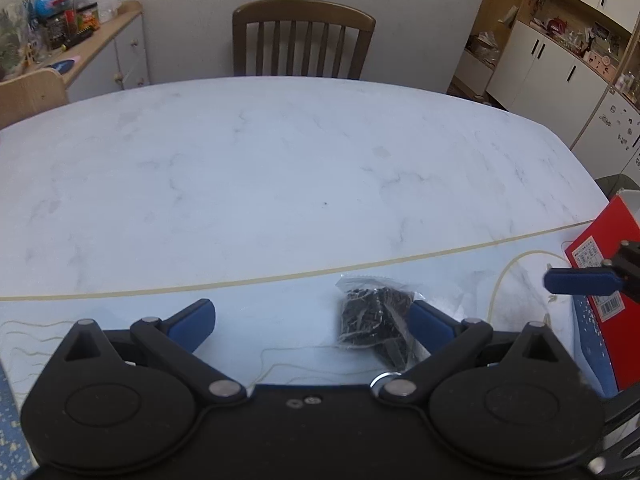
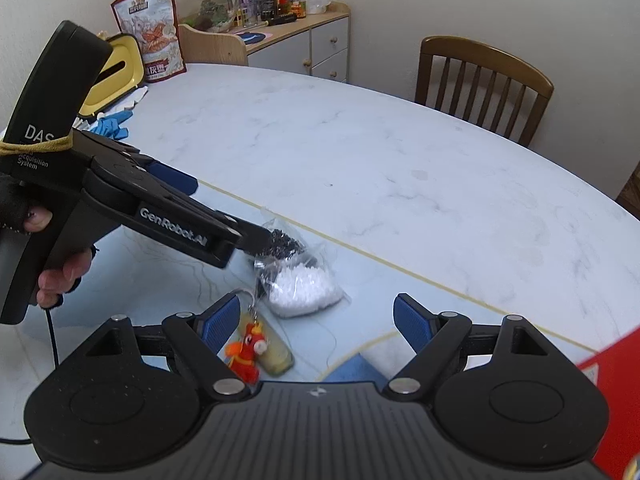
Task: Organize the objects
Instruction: 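Grasp the black-bead bag with the left tool while the right tool grasps the white-bead bag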
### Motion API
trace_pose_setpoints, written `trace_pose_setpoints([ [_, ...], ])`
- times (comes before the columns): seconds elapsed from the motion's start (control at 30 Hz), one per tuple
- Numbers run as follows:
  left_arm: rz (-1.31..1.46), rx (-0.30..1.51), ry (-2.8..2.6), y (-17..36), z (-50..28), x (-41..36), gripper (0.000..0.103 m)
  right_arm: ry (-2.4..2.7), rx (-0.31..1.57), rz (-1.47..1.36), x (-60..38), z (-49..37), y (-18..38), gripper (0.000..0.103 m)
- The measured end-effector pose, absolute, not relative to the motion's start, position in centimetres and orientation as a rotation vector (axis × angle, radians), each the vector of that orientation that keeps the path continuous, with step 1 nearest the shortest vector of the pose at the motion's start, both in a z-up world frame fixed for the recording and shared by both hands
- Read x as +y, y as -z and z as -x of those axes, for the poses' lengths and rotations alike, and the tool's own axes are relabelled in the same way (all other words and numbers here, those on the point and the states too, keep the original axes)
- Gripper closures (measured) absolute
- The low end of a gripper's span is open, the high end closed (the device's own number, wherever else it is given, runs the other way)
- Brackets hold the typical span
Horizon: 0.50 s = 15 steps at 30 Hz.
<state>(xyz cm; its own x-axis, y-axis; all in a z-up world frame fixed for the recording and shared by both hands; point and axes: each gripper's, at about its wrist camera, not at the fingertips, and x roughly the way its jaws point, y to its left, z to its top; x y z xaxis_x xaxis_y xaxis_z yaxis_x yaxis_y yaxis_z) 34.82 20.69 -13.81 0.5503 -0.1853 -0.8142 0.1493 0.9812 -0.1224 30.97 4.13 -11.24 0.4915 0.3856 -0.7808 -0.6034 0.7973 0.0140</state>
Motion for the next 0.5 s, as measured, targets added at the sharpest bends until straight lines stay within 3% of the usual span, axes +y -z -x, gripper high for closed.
trace_pose_setpoints([
  [0.3, 0.139, 1.029, 0.244, 15.9, -36.5, 20.6, 0.008, -0.628, 0.884, 0.289, 5.5, -32.6, 13.3, 0.025],
  [0.5, 0.164, 1.017, 0.266, 16.0, -36.5, 20.4, 0.015, -0.655, 0.895, 0.301, 6.5, -33.0, 14.3, 0.041],
])
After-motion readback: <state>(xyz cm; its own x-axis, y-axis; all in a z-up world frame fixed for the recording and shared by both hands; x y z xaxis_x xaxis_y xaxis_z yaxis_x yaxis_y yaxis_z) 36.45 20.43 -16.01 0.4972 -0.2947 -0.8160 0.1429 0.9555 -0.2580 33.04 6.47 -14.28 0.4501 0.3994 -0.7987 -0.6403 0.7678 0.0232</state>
